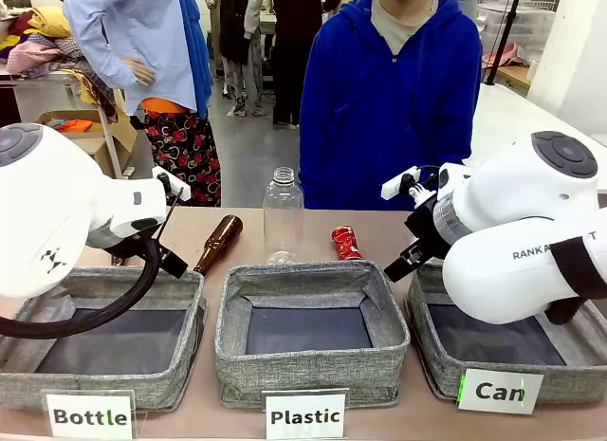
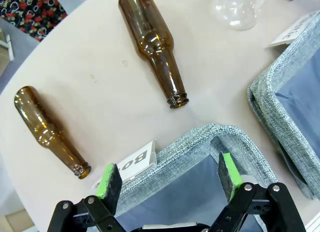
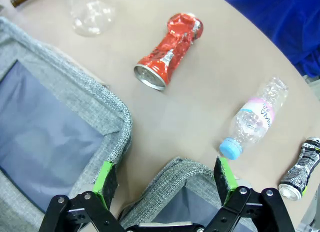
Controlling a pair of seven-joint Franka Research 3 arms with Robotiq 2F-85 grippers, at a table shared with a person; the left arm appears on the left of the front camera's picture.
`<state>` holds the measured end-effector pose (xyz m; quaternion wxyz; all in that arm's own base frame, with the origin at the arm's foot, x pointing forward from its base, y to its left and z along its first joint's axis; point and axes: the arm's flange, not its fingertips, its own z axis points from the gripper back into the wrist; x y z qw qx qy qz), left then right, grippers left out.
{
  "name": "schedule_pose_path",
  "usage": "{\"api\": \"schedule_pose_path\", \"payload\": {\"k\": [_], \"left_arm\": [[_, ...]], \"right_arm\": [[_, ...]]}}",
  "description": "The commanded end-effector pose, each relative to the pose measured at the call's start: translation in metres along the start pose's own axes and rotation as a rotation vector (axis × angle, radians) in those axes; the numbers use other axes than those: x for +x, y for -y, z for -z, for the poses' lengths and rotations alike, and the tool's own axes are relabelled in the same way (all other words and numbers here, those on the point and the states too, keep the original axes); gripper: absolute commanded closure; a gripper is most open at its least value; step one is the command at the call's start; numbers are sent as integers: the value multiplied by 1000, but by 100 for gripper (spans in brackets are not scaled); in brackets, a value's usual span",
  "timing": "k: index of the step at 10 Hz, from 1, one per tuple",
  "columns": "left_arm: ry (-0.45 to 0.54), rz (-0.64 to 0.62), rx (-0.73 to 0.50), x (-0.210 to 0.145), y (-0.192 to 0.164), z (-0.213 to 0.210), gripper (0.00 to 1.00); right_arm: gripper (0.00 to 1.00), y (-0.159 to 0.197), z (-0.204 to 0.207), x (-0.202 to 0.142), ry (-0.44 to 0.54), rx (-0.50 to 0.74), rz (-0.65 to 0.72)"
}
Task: Sort the can waste into the basket.
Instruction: Pick up the can waste from the table and place it in the right Fabric basket.
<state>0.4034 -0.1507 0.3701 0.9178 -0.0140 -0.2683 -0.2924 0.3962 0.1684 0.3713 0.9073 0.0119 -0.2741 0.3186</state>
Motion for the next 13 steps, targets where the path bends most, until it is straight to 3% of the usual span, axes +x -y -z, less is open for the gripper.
{"api": "schedule_pose_path", "payload": {"k": [1,3,4,7,9,13], "left_arm": [[0,0,0,0,0,0,0],[113,76,-302,8,12,-40,0],[126,42,-397,11,14,-63,0],[142,23,-762,-12,-10,-124,0],[217,-54,-872,-51,-49,-154,0],[485,-382,-910,-128,-108,-151,0]], "right_arm": [[0,0,0,0,0,0,0],[0,17,-40,2,67,206,57],[0,25,-65,5,99,297,166],[0,63,-136,-16,28,705,338],[0,102,-159,-54,8,804,420],[0,190,-165,-167,197,839,822]]}}
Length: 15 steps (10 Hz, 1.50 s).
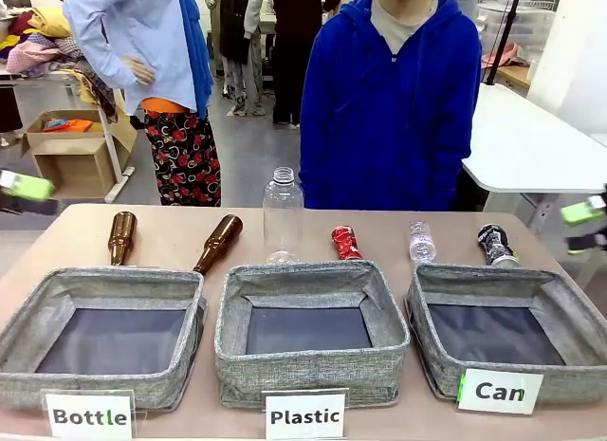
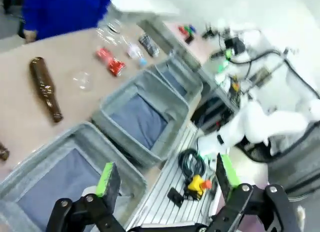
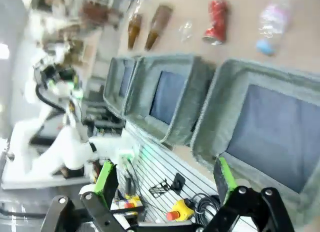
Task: Sort the can waste into the basket.
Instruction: Pick up the can waste from the table and place it in the right Fabric basket.
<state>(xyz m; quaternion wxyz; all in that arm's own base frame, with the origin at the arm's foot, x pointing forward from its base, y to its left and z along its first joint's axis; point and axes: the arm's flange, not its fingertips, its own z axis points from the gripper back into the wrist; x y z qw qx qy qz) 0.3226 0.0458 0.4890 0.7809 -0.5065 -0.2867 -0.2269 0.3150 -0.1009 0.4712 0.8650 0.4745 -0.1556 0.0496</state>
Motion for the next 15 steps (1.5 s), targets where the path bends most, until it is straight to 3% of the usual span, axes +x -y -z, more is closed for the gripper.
{"api": "schedule_pose_path", "payload": {"k": [1,4,6,7,8,15], "left_arm": [[175,-103,4,-55,-22,-2,0],[391,-308,77,-90,-44,-20,0],[481,-352,109,-101,-41,-25,0],[501,-381,152,-98,-46,-26,0],[435,-374,100,-47,-95,-76,0],[435,-374,100,-47,-95,-76,0]], "right_arm": [[0,43,-16,-8,135,80,108],[0,102,-64,-30,346,107,283],[0,117,-72,-38,403,86,366],[0,118,-69,-36,441,3,397],[0,119,-76,-45,374,84,373],[0,117,-74,-45,366,75,393]]}}
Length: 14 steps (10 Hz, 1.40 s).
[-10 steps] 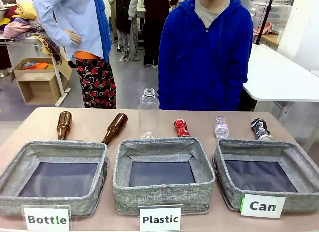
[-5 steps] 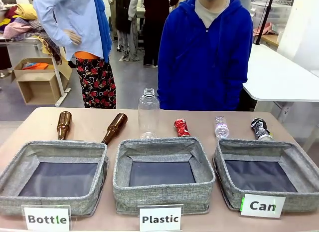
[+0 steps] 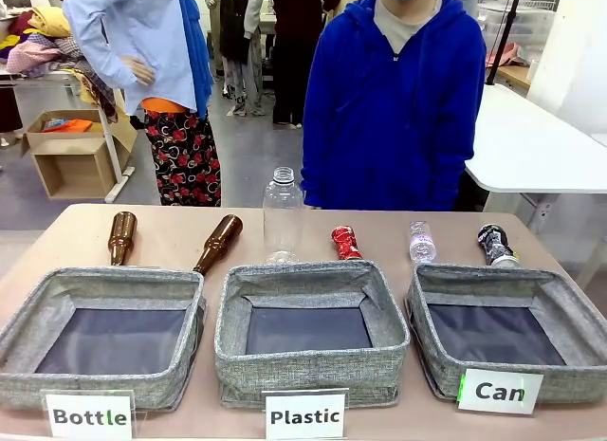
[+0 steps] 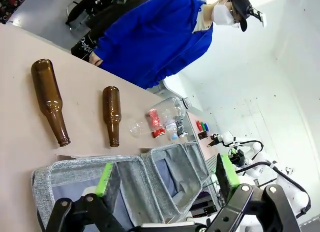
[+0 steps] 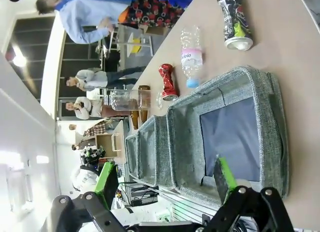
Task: Sort the can waste into the basket.
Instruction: Pick up the can waste from the table and place it in the right Fabric basket.
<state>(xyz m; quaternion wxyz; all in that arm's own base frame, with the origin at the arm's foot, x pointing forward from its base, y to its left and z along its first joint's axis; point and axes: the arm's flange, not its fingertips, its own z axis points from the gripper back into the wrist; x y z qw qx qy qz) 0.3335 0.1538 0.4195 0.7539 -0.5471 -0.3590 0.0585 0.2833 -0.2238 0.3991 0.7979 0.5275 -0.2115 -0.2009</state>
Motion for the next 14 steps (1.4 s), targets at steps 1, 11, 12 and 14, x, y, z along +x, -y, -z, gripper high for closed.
{"api": "schedule_pose_path", "payload": {"k": [1,11,12,14], "left_arm": [[-9,14,-9,0,0,-1,0],[-9,14,-9,0,0,-1,0],[-9,14,-9,0,0,-1,0],[-9,14,-9,0,0,-1,0]], "right_arm": [[0,-13,2,-4,20,-63,-55],[0,-131,112,-6,181,-803,-518],[0,-146,120,16,96,-772,-592],[0,-147,126,17,113,-797,-580]]}}
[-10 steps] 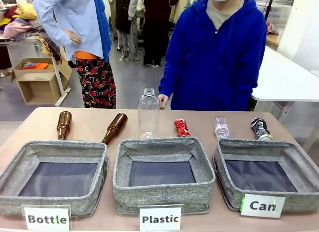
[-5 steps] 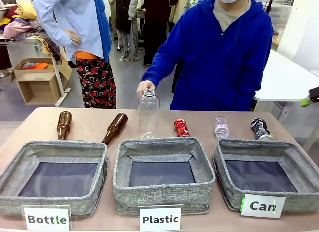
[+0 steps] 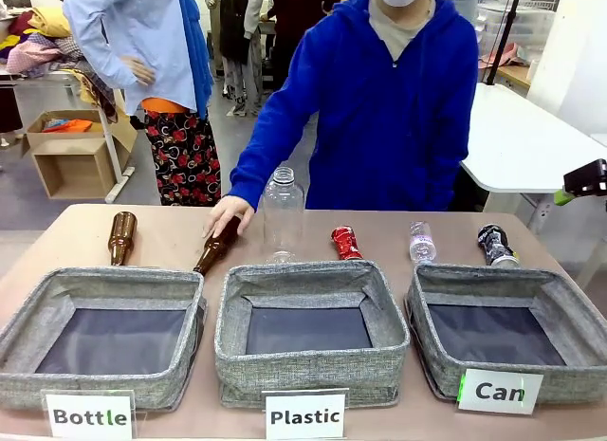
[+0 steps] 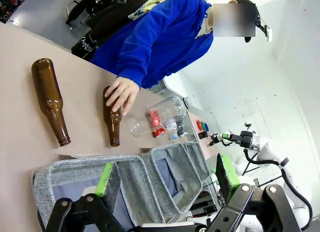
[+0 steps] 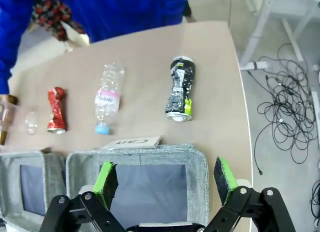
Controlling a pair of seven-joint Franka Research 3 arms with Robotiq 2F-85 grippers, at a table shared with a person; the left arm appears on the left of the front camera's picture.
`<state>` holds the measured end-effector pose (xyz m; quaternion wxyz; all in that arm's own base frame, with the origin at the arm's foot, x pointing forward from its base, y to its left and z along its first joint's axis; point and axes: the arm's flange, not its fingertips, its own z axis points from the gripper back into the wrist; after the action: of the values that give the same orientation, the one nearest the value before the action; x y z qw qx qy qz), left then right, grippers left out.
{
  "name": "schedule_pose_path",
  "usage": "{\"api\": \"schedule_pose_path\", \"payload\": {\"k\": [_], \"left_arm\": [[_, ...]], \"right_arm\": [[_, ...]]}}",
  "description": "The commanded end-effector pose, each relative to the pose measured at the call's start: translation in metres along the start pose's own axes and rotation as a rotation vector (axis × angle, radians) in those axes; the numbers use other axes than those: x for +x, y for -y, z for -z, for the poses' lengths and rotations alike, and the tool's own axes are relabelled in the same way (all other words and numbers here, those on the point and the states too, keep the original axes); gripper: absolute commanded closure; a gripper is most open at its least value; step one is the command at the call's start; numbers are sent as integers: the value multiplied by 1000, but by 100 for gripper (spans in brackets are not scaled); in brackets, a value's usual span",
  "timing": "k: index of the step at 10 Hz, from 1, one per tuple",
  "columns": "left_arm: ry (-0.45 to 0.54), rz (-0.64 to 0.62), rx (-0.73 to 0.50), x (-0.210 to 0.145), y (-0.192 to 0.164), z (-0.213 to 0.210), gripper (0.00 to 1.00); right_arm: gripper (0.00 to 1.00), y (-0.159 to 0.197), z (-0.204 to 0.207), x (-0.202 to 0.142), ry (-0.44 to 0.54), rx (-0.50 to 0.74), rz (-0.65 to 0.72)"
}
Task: Sort the can waste into the basket.
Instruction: Pick up the can waste from the table and place it in the right Fabric basket.
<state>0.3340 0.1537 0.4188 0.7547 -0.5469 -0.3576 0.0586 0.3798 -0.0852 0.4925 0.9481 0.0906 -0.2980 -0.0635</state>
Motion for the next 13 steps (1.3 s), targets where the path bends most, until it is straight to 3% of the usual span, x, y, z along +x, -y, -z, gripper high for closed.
{"api": "schedule_pose_path", "payload": {"k": [1,5,13], "left_arm": [[-6,16,-10,0,0,-2,0],[-6,16,-10,0,0,-2,0],[0,0,-1,0,0,0,0]], "right_arm": [[0,-7,8,3,-35,-31,-70],[0,-10,88,63,-260,-39,-79],[0,4,225,95,-453,-135,-120]]}}
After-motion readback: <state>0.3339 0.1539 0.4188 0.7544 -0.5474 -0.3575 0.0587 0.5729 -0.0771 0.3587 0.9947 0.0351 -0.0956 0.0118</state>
